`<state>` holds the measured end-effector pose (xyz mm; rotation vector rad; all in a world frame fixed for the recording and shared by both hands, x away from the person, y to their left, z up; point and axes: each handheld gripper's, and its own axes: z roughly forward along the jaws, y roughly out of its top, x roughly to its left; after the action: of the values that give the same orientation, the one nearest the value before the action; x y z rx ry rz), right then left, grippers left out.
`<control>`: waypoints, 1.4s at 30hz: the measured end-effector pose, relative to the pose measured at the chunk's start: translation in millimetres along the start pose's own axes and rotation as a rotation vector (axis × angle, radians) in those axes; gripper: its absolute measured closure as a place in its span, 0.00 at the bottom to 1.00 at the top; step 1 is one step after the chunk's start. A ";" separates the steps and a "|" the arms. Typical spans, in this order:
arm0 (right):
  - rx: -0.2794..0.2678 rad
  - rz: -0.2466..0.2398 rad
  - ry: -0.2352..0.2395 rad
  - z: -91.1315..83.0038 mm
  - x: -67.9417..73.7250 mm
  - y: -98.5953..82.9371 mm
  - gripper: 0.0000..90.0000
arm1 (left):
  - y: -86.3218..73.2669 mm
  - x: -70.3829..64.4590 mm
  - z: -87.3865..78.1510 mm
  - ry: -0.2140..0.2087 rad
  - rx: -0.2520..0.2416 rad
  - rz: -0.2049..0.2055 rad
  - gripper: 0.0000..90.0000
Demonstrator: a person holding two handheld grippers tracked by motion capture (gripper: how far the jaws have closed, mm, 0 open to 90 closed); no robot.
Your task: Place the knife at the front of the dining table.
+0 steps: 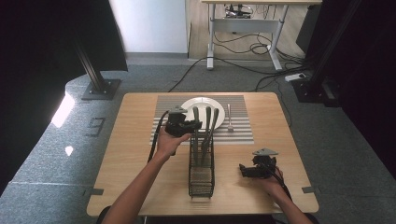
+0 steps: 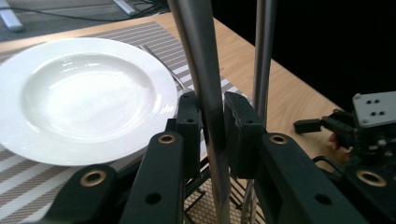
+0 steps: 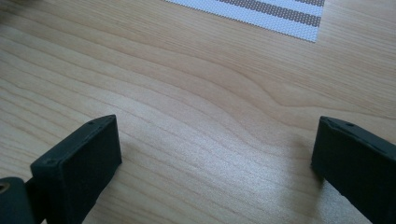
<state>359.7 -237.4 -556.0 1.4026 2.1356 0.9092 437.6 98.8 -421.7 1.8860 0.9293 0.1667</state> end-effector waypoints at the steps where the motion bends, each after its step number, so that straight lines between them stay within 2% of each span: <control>1: 0.000 0.000 0.000 0.0 0.0 0.0 0.02 | 0.0 0.7 -0.3 -0.004 0.002 -0.002 0.87; 8: -0.002 0.001 0.001 0.0 0.4 0.0 0.02 | 0.5 -0.3 -0.6 -0.011 0.000 0.001 0.89; 16: -0.002 -0.001 0.001 0.0 0.4 0.0 0.02 | 2.0 -6.2 -4.2 -0.063 -0.045 0.013 0.92; 17: -0.002 -0.001 0.001 -0.1 0.5 -0.1 0.02 | 3.5 -9.9 -6.0 -0.052 -0.050 0.036 0.93; 22: -0.001 0.001 0.002 -0.2 0.7 0.0 0.02 | 6.2 -15.5 -11.0 -0.054 -0.072 0.051 0.93; 24: -0.001 0.000 0.002 -0.2 0.8 0.0 0.02 | 9.1 -18.9 -15.3 -0.039 -0.086 0.071 0.93; 25: -0.003 0.001 0.002 -0.2 0.9 -0.1 0.02 | 13.2 -23.2 -20.7 -0.003 -0.099 0.114 0.93; 27: -0.001 0.000 0.002 -0.3 0.8 0.0 0.02 | 15.5 -24.9 -24.2 0.009 -0.108 0.126 0.93; 29: -0.001 0.000 0.002 -0.3 0.8 0.0 0.02 | 22.6 -27.3 -36.3 0.003 -0.142 0.129 0.93; 32: -0.001 0.000 0.002 -0.3 0.8 0.0 0.02 | 27.7 -29.5 -45.5 0.008 -0.164 0.136 0.93; 33: -0.001 0.000 0.002 -0.3 0.8 0.0 0.02 | 32.6 -31.6 -55.9 0.005 -0.195 0.137 0.93; 34: -0.001 0.000 0.002 -0.3 0.8 0.0 0.02 | 32.6 -31.6 -55.9 0.005 -0.195 0.137 0.93; 36: -0.002 -0.001 0.001 -0.4 0.8 -0.1 0.02 | 37.3 -33.7 -66.6 0.001 -0.219 0.143 0.93; 37: 0.000 0.000 0.001 -0.4 0.9 -0.1 0.02 | 41.4 -35.9 -76.9 0.002 -0.239 0.151 0.93; 38: 0.000 0.000 0.001 -0.4 0.9 -0.1 0.02 | 41.4 -35.9 -76.9 0.002 -0.239 0.151 0.93; 41: -0.001 -0.001 0.001 -0.4 0.9 -0.1 0.02 | 47.9 -38.7 -96.3 0.004 -0.279 0.151 0.93; 42: -0.001 -0.001 0.001 -0.4 0.9 -0.1 0.02 | 47.9 -38.7 -96.3 0.004 -0.279 0.151 0.93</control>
<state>359.0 -236.7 -555.8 1.4001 2.1359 0.9106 389.3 131.5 -323.4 1.6948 0.7244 0.3723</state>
